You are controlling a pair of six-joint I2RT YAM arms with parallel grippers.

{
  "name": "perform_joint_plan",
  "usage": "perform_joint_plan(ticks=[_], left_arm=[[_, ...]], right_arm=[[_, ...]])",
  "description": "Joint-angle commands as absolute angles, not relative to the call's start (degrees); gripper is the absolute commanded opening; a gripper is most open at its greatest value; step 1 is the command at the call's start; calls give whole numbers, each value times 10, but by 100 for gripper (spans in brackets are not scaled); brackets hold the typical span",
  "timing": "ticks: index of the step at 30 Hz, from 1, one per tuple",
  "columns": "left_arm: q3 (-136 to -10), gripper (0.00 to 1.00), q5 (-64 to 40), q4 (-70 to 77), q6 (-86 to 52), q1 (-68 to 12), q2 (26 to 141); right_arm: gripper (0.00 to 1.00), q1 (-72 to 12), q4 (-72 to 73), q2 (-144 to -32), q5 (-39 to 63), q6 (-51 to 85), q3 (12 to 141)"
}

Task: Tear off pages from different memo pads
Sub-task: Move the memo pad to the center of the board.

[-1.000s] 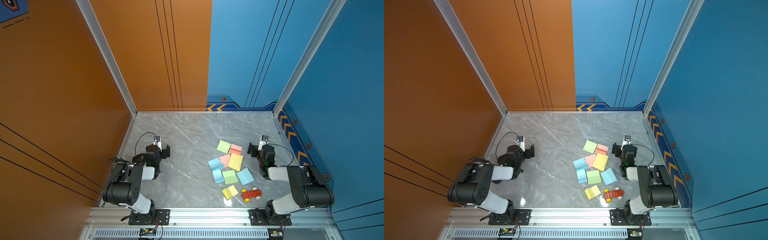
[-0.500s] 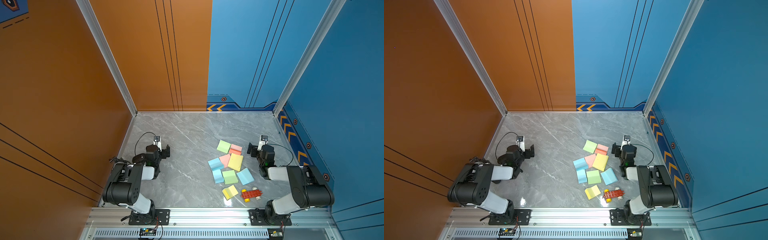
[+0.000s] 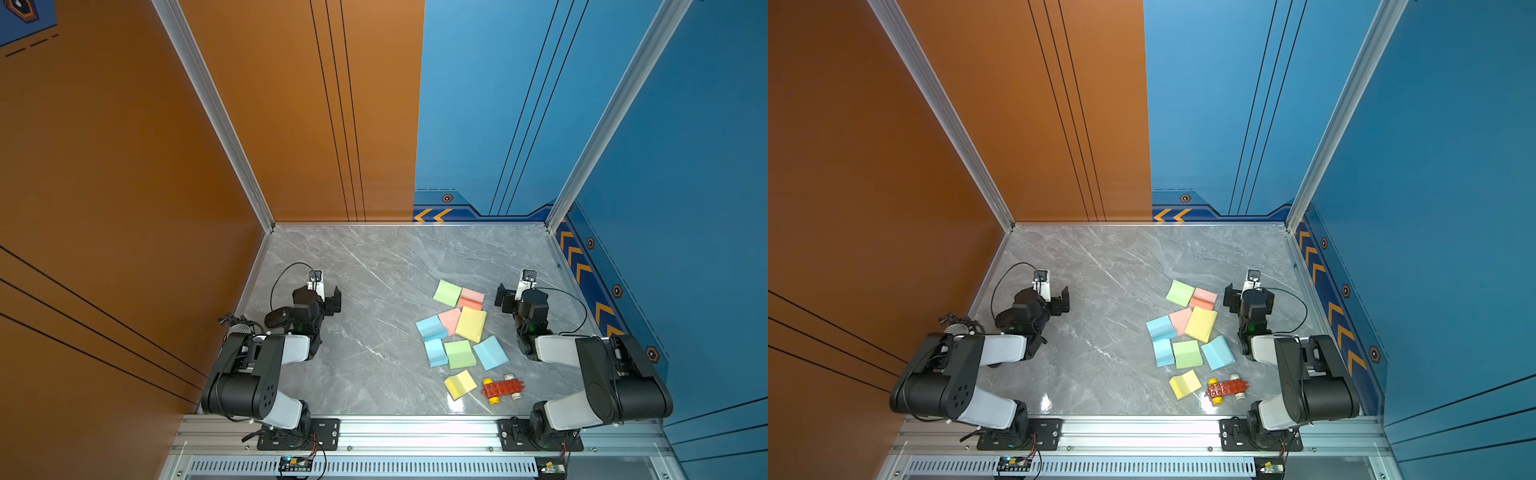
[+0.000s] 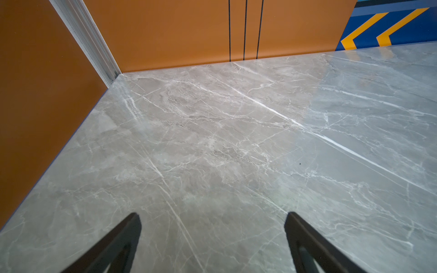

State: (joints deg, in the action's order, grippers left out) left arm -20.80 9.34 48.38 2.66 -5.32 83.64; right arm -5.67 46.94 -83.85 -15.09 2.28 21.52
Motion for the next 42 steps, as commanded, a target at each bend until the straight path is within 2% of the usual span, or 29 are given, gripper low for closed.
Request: perform_joint_plan(ticks=[1, 8, 11, 16, 21, 24, 27, 32, 38, 42], left_arm=[[-191, 98, 179, 479, 51, -90, 788], [-200, 98, 301, 376, -2, -129, 687], [-250, 98, 295, 240, -45, -126, 660], [-270, 98, 208, 223, -112, -130, 649], [-264, 98, 42, 218, -170, -134, 627], [-269, 98, -24, 179, -216, -153, 616], [-291, 98, -5, 88, -234, -210, 595], [-354, 98, 17, -68, -256, -290, 583], [-367, 98, -5, -129, -303, -303, 546], [-356, 98, 15, -147, -307, -306, 533]], right_arm=[[100, -89, 452, -824, -211, -10, 217], [100, -116, 389, -799, -288, -2, 239], [100, -111, 183, -767, -335, 96, 315], [100, -129, -19, -763, -380, 149, 406], [100, -149, -175, -738, -317, 215, 469], [100, -178, -238, -726, -274, 217, 492], [100, -214, -292, -719, -245, 210, 509], [99, -236, -313, -716, -130, 220, 506], [99, -230, -267, -797, -81, 209, 547], [95, -211, -245, -897, 1, 178, 611]])
